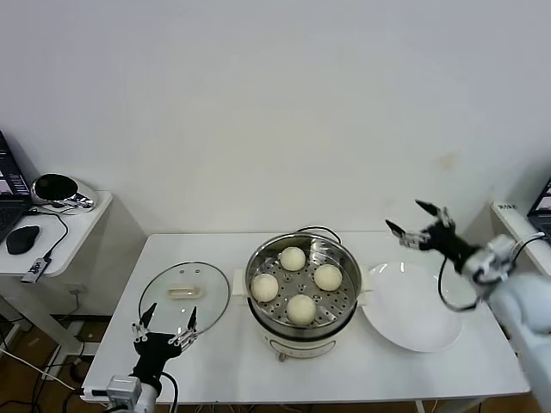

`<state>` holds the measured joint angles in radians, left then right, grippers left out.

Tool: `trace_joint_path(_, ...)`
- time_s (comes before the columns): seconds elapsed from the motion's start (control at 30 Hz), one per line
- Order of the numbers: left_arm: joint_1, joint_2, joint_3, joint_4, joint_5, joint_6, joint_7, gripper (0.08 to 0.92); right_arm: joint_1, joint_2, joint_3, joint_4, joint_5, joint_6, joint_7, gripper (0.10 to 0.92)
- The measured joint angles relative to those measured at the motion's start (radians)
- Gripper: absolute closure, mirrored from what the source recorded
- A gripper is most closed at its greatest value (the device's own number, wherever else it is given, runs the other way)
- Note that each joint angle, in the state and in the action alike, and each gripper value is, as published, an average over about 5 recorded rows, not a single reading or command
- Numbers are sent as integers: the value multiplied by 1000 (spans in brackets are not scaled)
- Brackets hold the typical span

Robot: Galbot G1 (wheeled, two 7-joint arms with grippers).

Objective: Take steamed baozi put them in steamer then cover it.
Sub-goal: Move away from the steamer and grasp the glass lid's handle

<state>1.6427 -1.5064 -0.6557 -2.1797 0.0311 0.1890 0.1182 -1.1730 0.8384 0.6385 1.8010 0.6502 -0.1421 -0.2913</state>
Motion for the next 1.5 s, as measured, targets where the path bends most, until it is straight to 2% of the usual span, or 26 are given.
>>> trace_joint_path(0.2,-20,20,5,32,118,-41,-28,177,-147,159,88,10,9,42,67,203)
trace_joint_path(0.4,-53,55,27,102,415,-107,-83,177,-234,258,137,7,-10,77,99,203)
trace_joint_path(0.6,-105,145,75,211,754,-122,-199,177,-287,319,168,9,-35,96,116,203)
trace_joint_path(0.73,-138,219,108,281,913,-115,-236,177,-317,347,176,17,-54,108,123,203)
trace_joint_path(1.03,-242,316,158,441,1101,-139,-257,177,-374,397,182,43,-102,131,137,203)
trace_joint_path(1.5,-387,336,225,618,1157,-78,-239,177,-424,458,186,61,-189,175,151,203)
